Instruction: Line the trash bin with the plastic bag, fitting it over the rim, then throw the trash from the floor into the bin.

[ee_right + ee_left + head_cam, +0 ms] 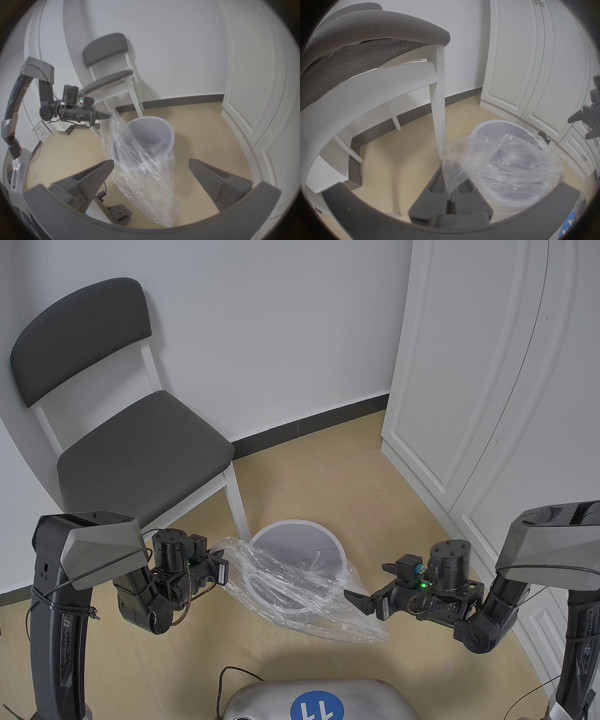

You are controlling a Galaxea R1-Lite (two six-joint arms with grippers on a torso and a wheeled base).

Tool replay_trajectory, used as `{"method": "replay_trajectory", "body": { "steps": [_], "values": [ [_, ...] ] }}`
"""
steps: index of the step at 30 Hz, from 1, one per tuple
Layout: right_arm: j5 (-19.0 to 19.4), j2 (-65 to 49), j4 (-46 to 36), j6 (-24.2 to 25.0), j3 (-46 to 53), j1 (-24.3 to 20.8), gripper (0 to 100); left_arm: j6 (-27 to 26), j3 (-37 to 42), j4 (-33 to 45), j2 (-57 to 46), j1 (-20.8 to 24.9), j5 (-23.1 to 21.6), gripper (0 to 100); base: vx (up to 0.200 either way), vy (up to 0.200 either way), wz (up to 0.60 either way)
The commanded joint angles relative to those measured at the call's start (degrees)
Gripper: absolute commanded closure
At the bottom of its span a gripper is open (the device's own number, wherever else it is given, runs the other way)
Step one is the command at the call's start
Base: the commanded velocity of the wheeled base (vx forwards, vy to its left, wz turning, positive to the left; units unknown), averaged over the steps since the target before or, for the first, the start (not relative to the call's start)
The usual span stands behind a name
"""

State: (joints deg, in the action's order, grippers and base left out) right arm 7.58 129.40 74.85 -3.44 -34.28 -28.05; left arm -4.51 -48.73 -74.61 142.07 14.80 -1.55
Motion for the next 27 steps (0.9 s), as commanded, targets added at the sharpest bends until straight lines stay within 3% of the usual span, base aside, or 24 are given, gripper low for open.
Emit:
{"method": "replay_trajectory", "body": {
  "steps": [1,2,13,20,27],
  "values": [
    [-17.43,-9.70,-36.88,1.77,-23.82,-9.74,0,0.12,0.21,-0.19,0.05,0.14,-0.03,100,0.000,0.000,0.00],
    [-18.31,-8.03,-41.98,4.84,-27.77,-11.15,0,0.20,0.47,-0.19,0.05,0.23,-0.03,0,0.000,0.000,0.00],
    [-17.43,-1.17,-42.51,3.53,-33.31,-11.76,0,-0.15,3.29,-7.83,0.84,-0.39,0.05,0,0.000,0.000,0.00],
    [-17.43,1.73,-43.56,3.26,-35.42,-12.82,0,-0.94,7.15,-5.73,-4.17,-0.12,-0.47,0,0.000,0.000,0.00],
    [-13.73,2.17,-52.35,-0.96,-39.90,-12.20,0,-3.93,10.67,-0.72,-9.79,-0.03,-0.47,0,0.000,0.000,0.00]
  ]
}}
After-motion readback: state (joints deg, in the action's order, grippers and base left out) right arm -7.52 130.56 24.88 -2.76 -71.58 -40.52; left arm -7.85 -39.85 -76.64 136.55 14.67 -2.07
